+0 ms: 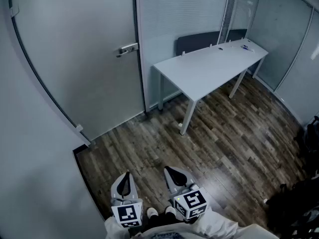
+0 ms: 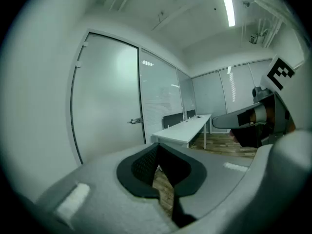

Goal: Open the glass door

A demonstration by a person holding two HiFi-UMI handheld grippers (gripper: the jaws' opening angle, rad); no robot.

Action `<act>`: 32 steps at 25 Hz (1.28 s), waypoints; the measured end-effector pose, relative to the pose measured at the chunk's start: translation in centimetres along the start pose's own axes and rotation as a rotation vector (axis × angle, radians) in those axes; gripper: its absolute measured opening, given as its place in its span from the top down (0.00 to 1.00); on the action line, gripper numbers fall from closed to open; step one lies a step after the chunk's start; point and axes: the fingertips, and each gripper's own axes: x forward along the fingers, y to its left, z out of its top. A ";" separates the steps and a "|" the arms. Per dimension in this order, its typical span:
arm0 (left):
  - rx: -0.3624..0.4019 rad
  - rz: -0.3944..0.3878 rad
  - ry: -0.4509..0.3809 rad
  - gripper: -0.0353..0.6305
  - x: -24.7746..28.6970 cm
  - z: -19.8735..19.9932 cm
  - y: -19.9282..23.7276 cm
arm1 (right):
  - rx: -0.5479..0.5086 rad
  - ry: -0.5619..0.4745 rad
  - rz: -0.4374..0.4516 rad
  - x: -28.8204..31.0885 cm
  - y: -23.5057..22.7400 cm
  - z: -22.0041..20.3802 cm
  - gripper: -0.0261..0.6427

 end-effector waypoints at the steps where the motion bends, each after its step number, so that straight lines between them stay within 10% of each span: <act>1: 0.001 -0.003 0.001 0.94 0.0 0.0 -0.1 | 0.001 0.001 -0.002 -0.1 -0.1 0.0 0.95; 32: 0.041 -0.032 -0.019 0.94 4.8 1.9 -5.9 | 0.057 -0.053 -0.025 -1.5 -8.0 1.0 0.95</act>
